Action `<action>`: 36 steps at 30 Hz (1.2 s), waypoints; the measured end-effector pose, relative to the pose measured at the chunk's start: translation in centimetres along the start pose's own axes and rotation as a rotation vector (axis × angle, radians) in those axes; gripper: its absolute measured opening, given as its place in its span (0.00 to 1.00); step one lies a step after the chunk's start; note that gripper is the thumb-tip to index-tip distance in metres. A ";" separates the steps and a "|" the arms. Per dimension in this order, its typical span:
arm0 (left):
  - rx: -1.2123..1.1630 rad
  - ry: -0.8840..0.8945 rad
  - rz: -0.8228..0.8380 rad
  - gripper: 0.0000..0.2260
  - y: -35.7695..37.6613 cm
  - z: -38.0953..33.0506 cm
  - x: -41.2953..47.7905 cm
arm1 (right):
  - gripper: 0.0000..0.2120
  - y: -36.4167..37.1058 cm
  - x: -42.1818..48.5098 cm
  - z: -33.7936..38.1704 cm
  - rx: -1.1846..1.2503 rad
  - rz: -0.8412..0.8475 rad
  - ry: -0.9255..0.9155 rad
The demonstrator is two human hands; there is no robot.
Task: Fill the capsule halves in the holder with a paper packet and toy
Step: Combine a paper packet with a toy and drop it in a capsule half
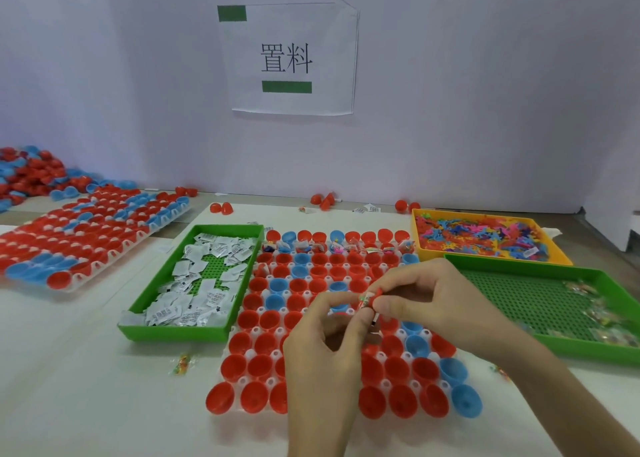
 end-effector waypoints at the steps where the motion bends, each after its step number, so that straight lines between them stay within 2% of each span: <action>1: 0.014 0.016 -0.006 0.04 -0.2 -0.1 0.1 | 0.08 -0.1 0.0 0.1 -0.001 -0.021 -0.012; 3: 0.014 0.029 -0.003 0.02 -0.3 -0.2 0.2 | 0.08 -0.1 0.1 0.3 0.025 -0.058 -0.040; 9: -0.046 0.053 -0.002 0.08 -1.2 -1.4 0.8 | 0.06 0.6 -0.2 0.8 0.144 -0.100 -0.087; 14: 0.097 0.134 0.013 0.16 -2.5 -2.0 1.9 | 0.05 1.4 -0.4 0.1 0.259 -0.116 -0.029; 18: 0.348 0.217 0.035 0.15 -3.5 -3.0 4.6 | 0.08 1.4 -0.4 0.3 0.049 -0.242 -0.094; 21: 0.728 0.305 0.047 0.09 -4.7 -3.3 10.3 | 0.10 -1.4 0.3 -0.1 0.055 -0.373 -0.070; 24: 1.176 0.414 0.253 0.08 -3.1 -1.5 14.9 | 0.12 -4.0 0.7 -1.3 0.083 -0.486 -0.030; 27: 1.421 0.508 0.446 0.08 -0.9 1.2 16.6 | 0.10 -5.0 1.1 -2.9 0.088 -0.526 0.029; 30: 1.509 0.581 0.506 0.10 0.3 2.7 17.5 | 0.11 -5.5 1.3 -4.0 0.111 -0.539 0.073; 36: 1.543 0.602 0.566 0.11 2.0 4.3 17.6 | 0.09 -5.6 1.4 -4.1 0.096 -0.520 0.060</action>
Point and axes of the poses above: each hand's wrist, its own x-axis towards the middle knuckle, its own y-axis out of the palm, z = x × y, the point moved 10 cm from there along x, towards the middle knuckle, and after that the axes turned 11 degrees about -z, right-handed, at the moved point
